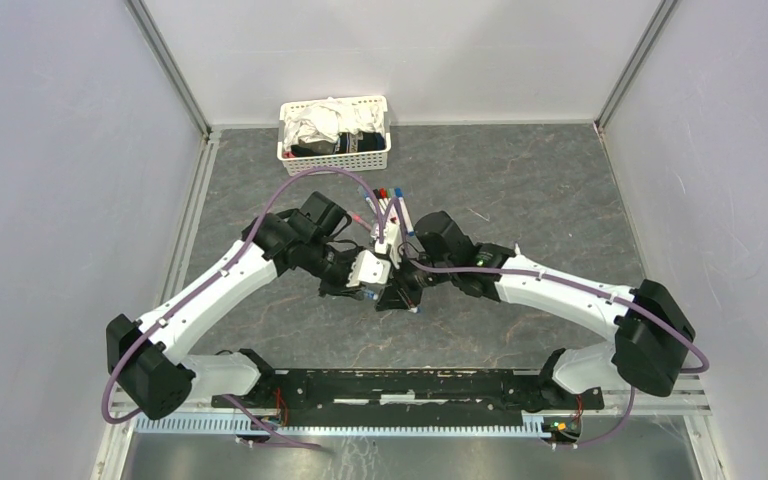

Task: Open the pen caps
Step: Open the pen cap from the pen, then place the pen cap at the center of the board, then place the pen at the center of the board, then pick up the pen from the center of the board.

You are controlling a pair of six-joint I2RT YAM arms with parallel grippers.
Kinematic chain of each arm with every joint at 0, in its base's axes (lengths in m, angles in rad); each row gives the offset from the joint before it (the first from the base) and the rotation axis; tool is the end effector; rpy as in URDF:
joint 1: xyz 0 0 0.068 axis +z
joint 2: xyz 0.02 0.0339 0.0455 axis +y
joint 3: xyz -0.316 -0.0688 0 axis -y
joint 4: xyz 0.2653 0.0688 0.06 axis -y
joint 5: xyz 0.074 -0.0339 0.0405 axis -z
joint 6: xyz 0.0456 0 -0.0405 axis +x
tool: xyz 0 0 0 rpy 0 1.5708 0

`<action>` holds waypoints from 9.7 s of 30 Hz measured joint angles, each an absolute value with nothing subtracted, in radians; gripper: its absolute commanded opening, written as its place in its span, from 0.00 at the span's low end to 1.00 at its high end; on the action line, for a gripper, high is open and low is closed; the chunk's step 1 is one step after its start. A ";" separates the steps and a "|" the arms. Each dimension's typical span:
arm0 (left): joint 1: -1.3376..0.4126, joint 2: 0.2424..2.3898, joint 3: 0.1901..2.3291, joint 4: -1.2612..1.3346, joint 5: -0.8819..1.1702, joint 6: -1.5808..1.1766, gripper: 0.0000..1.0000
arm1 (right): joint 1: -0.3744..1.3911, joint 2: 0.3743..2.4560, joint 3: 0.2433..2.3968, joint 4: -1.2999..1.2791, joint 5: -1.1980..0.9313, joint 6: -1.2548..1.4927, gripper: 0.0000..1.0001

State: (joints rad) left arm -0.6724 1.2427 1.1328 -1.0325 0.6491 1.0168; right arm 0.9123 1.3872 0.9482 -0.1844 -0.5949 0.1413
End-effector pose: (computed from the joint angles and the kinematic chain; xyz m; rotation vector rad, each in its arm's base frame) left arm 0.1661 -0.1675 0.3428 2.0060 1.5349 -0.7411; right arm 0.1748 0.2677 0.3005 -1.2109 2.0139 1.2134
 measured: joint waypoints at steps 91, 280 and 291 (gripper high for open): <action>-0.866 1.191 1.079 -0.991 0.294 1.306 0.02 | 0.798 1.623 1.099 -0.145 -0.950 0.363 0.41; -0.422 1.206 1.330 -0.878 0.294 0.587 1.00 | 0.523 1.963 1.225 -0.017 -0.006 0.130 0.00; -0.422 1.230 1.193 -0.934 0.454 0.851 1.00 | 0.535 1.556 1.029 -0.041 -0.497 0.158 0.00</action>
